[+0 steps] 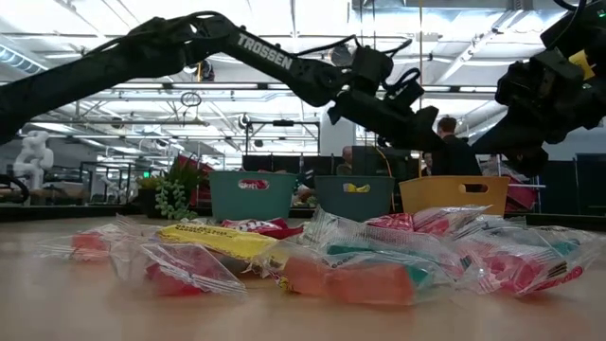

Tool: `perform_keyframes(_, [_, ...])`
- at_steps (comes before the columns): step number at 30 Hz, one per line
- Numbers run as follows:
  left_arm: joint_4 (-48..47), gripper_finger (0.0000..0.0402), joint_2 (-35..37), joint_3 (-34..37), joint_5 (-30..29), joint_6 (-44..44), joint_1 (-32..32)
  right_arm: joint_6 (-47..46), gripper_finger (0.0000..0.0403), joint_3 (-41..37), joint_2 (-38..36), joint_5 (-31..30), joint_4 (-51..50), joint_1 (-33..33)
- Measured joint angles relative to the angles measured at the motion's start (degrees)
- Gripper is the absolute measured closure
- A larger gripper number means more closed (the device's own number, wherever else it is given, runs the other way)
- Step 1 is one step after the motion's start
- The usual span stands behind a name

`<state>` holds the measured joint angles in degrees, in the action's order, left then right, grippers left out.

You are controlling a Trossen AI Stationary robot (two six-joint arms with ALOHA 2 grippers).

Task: Sort candy
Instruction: Put the red gummy candy into the yellow bin

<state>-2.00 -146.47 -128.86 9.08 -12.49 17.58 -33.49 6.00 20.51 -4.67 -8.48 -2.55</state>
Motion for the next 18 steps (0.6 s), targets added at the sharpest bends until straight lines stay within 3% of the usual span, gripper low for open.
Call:
perform_keyframes(5, [-2.11,0.0258,2.20,0.02,-0.57,0.15,-0.14,-0.42,0.0401,0.00,0.00,0.01,-0.01,0.00])
perform_keyframes(11, [-15.14,0.0258,9.76,0.04,-3.68,2.20,-1.20,-0.36,0.0401,0.00,0.00,0.01,-0.06,0.01])
perform_keyframes(18, [-24.53,0.0261,18.35,4.11,-1.93,6.04,-1.47,-0.14,0.0401,0.00,0.00,0.10,-0.36,0.00])
